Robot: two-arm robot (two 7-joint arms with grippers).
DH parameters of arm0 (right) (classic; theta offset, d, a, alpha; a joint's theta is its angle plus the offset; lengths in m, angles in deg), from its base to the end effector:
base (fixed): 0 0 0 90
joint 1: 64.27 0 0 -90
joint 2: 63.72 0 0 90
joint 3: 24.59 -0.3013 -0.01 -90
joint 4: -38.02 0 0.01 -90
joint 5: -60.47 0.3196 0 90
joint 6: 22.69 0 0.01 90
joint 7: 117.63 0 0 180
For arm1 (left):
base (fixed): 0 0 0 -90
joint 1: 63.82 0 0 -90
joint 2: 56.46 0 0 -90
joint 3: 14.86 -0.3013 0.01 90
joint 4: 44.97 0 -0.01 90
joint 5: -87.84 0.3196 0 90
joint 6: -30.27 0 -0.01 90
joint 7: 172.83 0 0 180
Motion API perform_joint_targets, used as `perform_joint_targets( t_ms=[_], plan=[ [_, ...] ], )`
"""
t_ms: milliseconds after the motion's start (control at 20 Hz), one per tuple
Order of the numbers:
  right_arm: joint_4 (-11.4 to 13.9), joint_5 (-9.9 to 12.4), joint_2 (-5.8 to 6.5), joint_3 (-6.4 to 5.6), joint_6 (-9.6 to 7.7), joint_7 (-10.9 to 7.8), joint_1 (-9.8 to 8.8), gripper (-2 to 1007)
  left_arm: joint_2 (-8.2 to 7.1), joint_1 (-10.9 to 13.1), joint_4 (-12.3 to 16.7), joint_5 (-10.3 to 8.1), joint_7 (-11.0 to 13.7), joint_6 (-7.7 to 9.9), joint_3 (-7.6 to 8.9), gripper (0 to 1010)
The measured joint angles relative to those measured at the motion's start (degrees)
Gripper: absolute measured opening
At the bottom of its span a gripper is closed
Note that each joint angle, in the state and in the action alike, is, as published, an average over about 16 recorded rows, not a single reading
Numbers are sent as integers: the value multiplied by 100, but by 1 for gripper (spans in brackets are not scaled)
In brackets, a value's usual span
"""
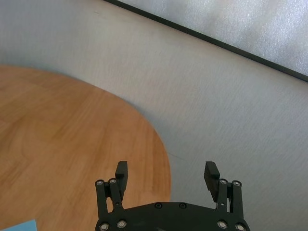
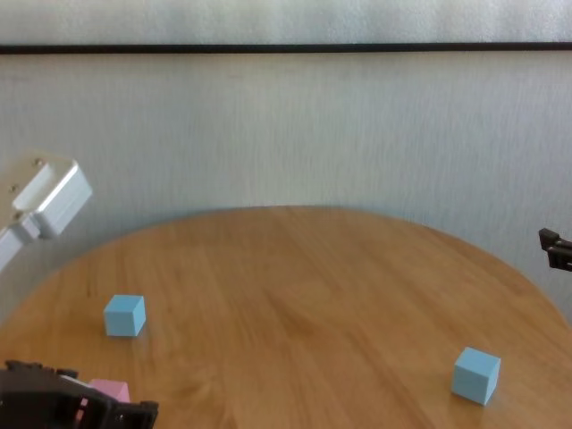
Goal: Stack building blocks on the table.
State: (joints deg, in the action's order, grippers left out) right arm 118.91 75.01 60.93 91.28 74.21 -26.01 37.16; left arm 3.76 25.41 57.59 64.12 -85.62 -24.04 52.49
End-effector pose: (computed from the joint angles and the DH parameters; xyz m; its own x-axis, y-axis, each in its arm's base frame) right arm 0.3701 -0.0863 -0.3135 0.2924 -0.8802 0.3739 0.9552 0.2873 -0.0706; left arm 0.3103 0.0084 -0.2733 0.3951 0.9136 0.0956 -0.7763 0.2764 0.5665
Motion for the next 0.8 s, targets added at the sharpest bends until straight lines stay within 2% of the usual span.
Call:
perform_joint_targets(
  t_ms=[400, 800],
  plan=[
    [0, 0, 0, 0, 0, 0, 0, 1001, 96, -76, -269, 146, 79, -108, -3, 999],
    [0, 0, 0, 0, 0, 0, 0, 1001, 196, -117, -417, 259, 124, -176, 42, 999]
  ],
)
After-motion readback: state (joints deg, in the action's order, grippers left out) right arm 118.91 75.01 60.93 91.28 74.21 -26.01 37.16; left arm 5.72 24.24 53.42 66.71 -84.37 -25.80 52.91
